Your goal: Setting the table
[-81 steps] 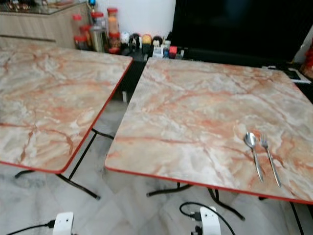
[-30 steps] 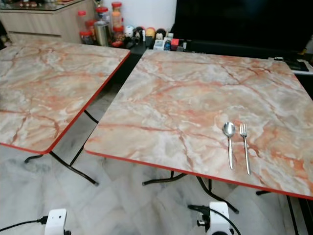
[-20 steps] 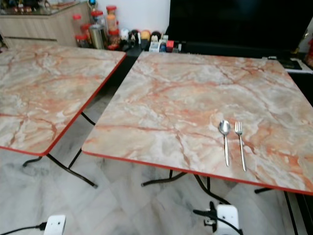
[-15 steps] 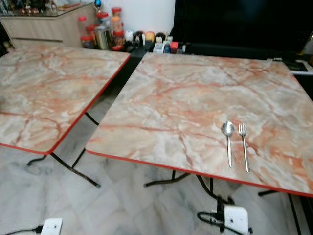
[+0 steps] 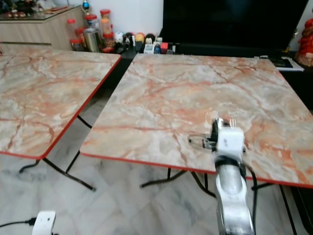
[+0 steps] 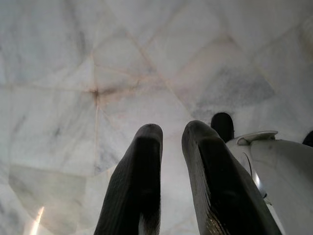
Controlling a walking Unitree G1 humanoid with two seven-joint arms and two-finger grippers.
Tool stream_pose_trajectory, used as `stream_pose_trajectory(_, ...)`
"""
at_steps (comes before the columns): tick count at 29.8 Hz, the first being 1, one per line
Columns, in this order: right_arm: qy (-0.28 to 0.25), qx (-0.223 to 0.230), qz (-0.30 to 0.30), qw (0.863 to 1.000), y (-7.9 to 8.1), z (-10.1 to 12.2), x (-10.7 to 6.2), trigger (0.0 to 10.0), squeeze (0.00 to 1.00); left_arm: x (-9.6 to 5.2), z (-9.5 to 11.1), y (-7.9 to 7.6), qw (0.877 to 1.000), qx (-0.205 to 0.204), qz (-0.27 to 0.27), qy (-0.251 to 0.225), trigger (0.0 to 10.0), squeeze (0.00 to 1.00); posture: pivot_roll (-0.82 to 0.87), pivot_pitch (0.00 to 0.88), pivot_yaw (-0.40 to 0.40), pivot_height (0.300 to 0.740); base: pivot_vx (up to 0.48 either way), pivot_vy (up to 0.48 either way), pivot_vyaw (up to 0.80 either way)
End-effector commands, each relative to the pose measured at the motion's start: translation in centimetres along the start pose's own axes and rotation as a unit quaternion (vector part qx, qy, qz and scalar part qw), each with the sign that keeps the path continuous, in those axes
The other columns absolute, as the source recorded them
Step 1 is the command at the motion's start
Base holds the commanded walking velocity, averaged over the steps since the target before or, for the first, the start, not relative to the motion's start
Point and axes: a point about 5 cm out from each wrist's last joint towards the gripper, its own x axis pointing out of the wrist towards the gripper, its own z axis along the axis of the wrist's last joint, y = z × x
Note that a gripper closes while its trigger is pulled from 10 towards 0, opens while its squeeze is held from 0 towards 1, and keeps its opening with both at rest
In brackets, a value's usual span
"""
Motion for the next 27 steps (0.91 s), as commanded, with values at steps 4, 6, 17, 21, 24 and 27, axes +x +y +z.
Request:
stream_pose_trajectory(4, 0.030, 0.017, 0.004, 0.999, 0.8, 0.2, 2.3, 10.0, 0.00, 0.0, -0.5, -0.4, 1.000, -0.008, 0.000, 0.013, 10.0, 0.00, -0.01, 0.000, 0.001, 0.728, 0.000, 0.000, 0.00)
stream_pose_trajectory(6, 0.038, 0.020, 0.007, 0.999, 1.1, 0.7, 3.2, 10.0, 0.00, 0.0, -0.7, -0.8, 1.000, -0.011, -0.001, 0.015, 10.0, 0.00, 0.00, 0.000, 0.000, 0.728, 0.000, 0.000, 0.00)
stream_pose_trajectory(17, 0.127, -0.010, -0.022, 0.992, -0.3, -0.7, 5.3, 10.0, 0.00, 0.0, -0.9, -2.5, 1.000, -0.019, -0.019, 0.014, 10.0, 0.00, 0.00, 0.000, 0.004, 0.728, 0.000, 0.000, 0.00)
stream_pose_trajectory(21, 0.130, -0.004, -0.022, 0.991, -0.5, -0.6, 5.5, 10.0, 0.00, 0.1, -0.9, -3.3, 1.000, -0.013, -0.022, 0.016, 10.0, 0.00, 0.00, 0.000, -0.003, 0.728, 0.000, 0.000, 0.00)
stream_pose_trajectory(24, 0.140, -0.001, -0.018, 0.990, -0.2, -1.3, 5.3, 10.0, 0.00, 0.0, -1.2, -3.6, 1.000, -0.009, -0.020, 0.020, 10.0, 0.00, 0.01, 0.000, -0.007, 0.728, 0.000, 0.000, 0.00)
stream_pose_trajectory(27, 0.151, 0.001, -0.020, 0.988, -0.2, -1.8, 5.1, 10.0, 0.00, 0.0, -1.3, -3.6, 1.000, -0.010, -0.018, 0.022, 10.0, 0.00, 0.01, 0.000, -0.009, 0.728, 0.000, 0.000, 0.00)
